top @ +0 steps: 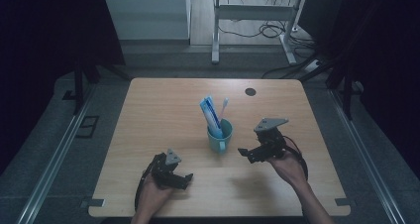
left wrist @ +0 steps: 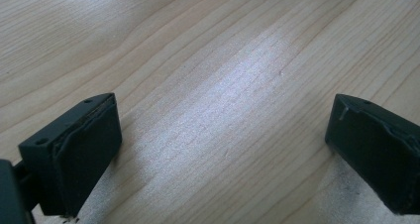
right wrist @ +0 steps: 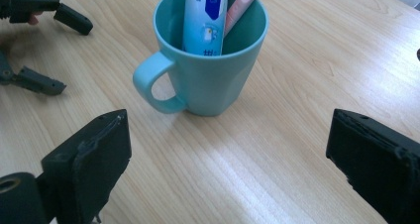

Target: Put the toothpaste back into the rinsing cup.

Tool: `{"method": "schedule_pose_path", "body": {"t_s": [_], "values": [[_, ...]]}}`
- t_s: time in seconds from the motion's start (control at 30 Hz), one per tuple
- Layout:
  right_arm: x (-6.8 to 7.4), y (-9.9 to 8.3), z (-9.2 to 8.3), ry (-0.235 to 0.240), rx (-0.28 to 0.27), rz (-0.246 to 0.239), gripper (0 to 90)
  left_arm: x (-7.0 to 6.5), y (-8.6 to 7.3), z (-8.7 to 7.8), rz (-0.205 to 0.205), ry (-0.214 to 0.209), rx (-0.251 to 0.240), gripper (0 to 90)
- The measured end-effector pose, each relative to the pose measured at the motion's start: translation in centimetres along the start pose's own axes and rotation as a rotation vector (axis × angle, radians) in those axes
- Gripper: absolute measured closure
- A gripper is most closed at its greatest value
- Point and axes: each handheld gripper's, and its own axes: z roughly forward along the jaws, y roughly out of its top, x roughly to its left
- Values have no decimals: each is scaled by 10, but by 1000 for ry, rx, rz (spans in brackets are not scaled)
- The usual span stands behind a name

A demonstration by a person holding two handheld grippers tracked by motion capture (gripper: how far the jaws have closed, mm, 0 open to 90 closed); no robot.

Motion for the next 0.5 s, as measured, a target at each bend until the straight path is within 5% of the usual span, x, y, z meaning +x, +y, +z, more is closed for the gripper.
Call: {"method": "schedule_pose_path", "body": {"t_s": [0.5], "values": [[0, -24, -11, -19, 13, 8, 0, 0, 0, 0, -1, 1, -2, 10]]}}
